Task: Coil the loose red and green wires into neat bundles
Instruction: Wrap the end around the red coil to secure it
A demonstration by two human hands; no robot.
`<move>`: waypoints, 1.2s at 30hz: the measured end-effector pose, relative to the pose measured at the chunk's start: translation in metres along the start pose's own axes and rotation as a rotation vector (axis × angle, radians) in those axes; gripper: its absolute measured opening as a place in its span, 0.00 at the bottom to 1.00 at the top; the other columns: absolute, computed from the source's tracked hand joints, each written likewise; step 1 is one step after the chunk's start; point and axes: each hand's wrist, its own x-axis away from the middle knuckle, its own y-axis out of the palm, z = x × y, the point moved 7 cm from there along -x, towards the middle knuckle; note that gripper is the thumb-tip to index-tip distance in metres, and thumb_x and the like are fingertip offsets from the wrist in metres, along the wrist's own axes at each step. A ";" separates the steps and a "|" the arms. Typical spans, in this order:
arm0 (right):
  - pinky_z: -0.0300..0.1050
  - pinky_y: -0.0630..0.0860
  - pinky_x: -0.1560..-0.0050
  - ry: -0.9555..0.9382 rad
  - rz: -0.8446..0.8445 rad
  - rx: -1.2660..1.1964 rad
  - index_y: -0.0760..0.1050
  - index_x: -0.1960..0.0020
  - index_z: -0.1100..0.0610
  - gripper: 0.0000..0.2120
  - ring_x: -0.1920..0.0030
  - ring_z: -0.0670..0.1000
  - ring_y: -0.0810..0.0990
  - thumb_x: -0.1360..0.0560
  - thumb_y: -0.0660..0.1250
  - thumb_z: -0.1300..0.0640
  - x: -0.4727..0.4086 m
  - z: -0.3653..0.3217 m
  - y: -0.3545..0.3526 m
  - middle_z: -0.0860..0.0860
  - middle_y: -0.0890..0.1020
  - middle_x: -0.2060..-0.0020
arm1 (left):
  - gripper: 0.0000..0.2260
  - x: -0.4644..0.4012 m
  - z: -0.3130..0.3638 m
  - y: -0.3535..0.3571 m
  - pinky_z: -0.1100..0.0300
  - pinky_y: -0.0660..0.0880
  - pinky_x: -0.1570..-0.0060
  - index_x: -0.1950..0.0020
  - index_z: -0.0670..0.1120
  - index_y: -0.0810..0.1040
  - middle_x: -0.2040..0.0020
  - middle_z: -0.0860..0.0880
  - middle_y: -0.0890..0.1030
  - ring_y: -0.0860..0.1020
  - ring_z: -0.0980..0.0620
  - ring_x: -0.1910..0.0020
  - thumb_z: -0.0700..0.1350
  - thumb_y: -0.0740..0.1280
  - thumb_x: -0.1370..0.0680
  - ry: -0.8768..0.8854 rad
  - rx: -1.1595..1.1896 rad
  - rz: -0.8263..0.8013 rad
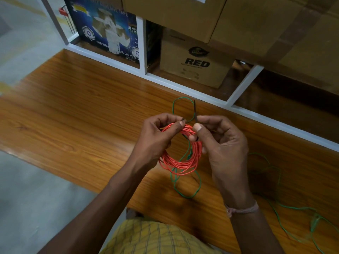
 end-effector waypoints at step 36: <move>0.54 0.83 0.64 -0.172 0.049 0.416 0.88 0.54 0.52 0.05 0.65 0.50 0.86 0.24 0.77 0.62 0.019 -0.017 -0.002 0.50 0.86 0.63 | 0.04 0.015 0.013 0.002 0.62 0.66 0.72 0.51 0.47 0.87 0.61 0.51 0.84 0.71 0.60 0.72 0.41 0.74 0.18 0.028 -0.022 0.026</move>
